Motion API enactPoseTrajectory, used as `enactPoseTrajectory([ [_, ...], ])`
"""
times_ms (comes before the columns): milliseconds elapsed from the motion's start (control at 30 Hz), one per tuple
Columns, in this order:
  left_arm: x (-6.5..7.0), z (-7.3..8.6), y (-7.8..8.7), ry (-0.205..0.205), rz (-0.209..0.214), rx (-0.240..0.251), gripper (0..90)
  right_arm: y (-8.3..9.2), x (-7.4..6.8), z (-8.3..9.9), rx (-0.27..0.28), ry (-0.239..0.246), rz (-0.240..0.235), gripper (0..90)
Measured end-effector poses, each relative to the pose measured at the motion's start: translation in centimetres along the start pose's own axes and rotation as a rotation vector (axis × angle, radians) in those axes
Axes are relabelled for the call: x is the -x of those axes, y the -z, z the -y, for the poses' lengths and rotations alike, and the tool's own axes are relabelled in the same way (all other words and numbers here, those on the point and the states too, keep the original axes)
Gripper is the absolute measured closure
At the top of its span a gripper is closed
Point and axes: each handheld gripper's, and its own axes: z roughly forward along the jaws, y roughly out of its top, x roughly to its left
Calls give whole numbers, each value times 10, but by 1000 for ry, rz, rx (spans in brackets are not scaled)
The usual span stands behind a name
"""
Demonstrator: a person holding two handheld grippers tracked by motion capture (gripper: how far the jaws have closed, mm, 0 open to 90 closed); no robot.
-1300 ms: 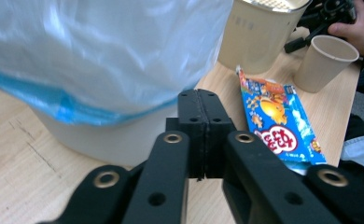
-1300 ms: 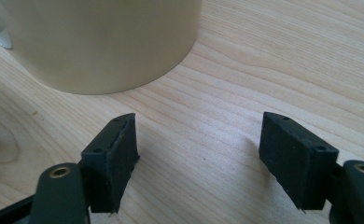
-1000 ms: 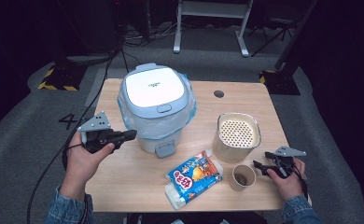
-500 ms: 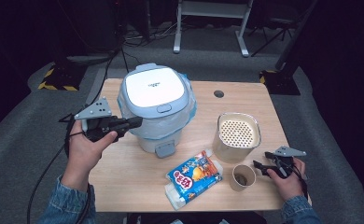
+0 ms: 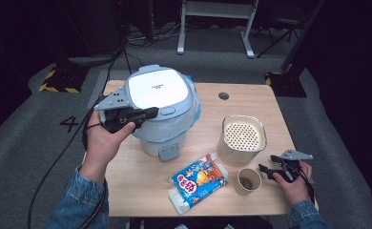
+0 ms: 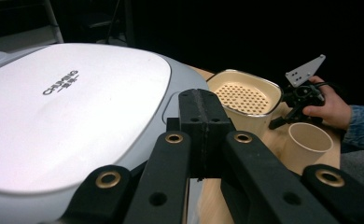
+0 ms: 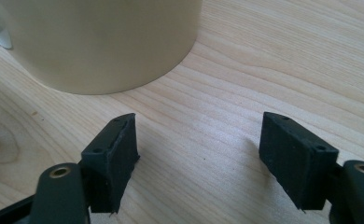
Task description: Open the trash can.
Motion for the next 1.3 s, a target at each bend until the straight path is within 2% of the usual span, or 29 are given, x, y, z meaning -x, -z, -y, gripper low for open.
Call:
enactPoseTrajectory([
  [67,0,-2,-11,-16,-10,0,884,0,0,0,0,0,0,281],
  [200,1,-3,-18,1,0,5,892,0,0,0,0,0,0,281],
  [300,2,-4,-25,-7,-6,-20,899,0,0,0,0,0,0,281],
  [367,3,-4,-30,-21,-39,-47,899,0,0,0,0,0,0,281],
  [533,4,-6,-32,-23,-51,-55,900,0,0,0,0,0,0,281],
  [633,5,-7,-33,-45,-62,-66,900,0,0,0,0,0,0,281],
  [800,4,-8,-33,-28,-56,-74,900,0,0,0,0,0,0,281],
  [1100,5,-8,-34,-47,-71,-83,900,0,0,0,0,0,0,281],
  [1200,3,-8,-34,-36,-73,-72,900,0,0,0,-1,-1,0,281],
  [1233,2,-7,-33,-21,-61,-68,897,0,0,0,0,-1,0,281],
  [1267,2,-7,-33,-10,-48,-63,872,0,0,0,0,0,0,281],
  [1300,2,-7,-33,-9,-40,-58,802,0,0,0,0,0,0,281],
])
